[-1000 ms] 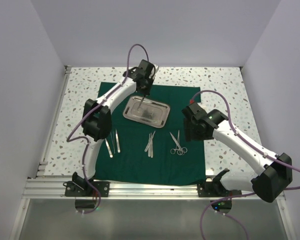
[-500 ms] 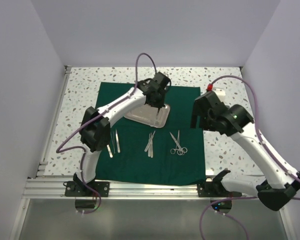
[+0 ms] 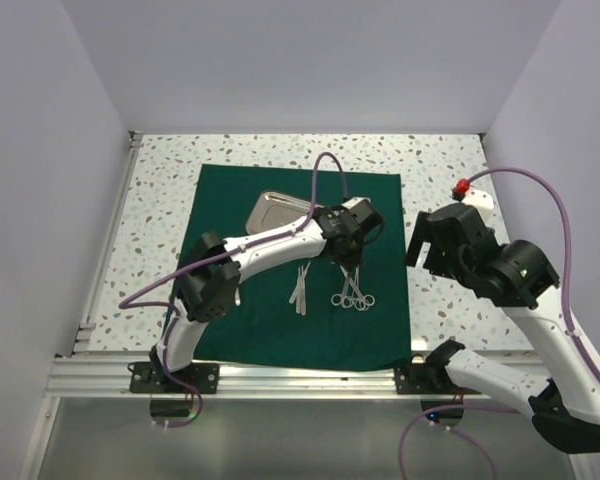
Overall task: Open and lay out the surgical kit
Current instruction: Place the medical item in the surgical kit, then reset both arms
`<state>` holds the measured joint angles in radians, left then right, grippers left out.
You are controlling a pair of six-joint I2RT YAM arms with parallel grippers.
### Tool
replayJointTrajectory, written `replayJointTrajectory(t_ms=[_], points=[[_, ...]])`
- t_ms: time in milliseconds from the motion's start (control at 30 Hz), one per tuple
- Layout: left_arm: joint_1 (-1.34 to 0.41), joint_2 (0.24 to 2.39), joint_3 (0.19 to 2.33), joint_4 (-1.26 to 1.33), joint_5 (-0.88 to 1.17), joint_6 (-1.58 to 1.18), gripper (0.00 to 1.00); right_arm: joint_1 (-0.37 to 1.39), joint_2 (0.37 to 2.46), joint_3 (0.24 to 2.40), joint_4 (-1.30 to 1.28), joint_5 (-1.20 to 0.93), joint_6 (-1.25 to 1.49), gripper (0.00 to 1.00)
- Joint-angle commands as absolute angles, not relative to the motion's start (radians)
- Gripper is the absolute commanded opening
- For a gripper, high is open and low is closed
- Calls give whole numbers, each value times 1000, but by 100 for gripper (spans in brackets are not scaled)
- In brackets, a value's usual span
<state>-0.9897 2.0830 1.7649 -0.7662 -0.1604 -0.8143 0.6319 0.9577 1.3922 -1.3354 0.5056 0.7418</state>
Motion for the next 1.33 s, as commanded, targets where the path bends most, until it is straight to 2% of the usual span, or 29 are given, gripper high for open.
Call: replayJointTrajectory(t_ms=[0, 67, 200, 233, 267, 300, 400, 533, 700, 800, 867, 1033, 1300], points=[[-1028, 2094, 1764, -700, -144, -890, 0, 627, 914, 1375, -1459, 515, 775, 90], [-1037, 2108, 1770, -686, -135, -899, 0, 627, 893, 1362, -1465, 503, 773, 90], [-1046, 2111, 1787, -706, -144, -902, 37, 626, 868, 1347, -1468, 494, 762, 90], [-1048, 2103, 1787, -718, -153, -902, 41, 626, 867, 1344, -1465, 491, 756, 91], [-1049, 2079, 1786, -722, -164, -899, 54, 626, 856, 1339, -1447, 486, 747, 93], [-1048, 2066, 1784, -727, -184, -897, 78, 626, 851, 1338, -1436, 476, 727, 98], [-1048, 2011, 1795, -767, -228, -877, 83, 626, 839, 1351, -1395, 462, 686, 98], [-1048, 1870, 1796, -857, -354, -830, 84, 626, 825, 1390, -1313, 433, 627, 98], [-1046, 1528, 1662, -900, -611, -741, 84, 627, 818, 1396, -1177, 410, 632, 98], [-1031, 1338, 1560, -949, -730, -721, 91, 627, 812, 1411, -1111, 377, 618, 98], [-976, 1226, 1504, -966, -718, -680, 93, 627, 795, 1407, -1066, 368, 612, 98], [-858, 1112, 1485, -1014, -703, -635, 94, 627, 767, 1375, -1040, 383, 607, 98], [-856, 1112, 1486, -1029, -773, -606, 100, 626, 735, 1331, -1022, 393, 581, 98]])
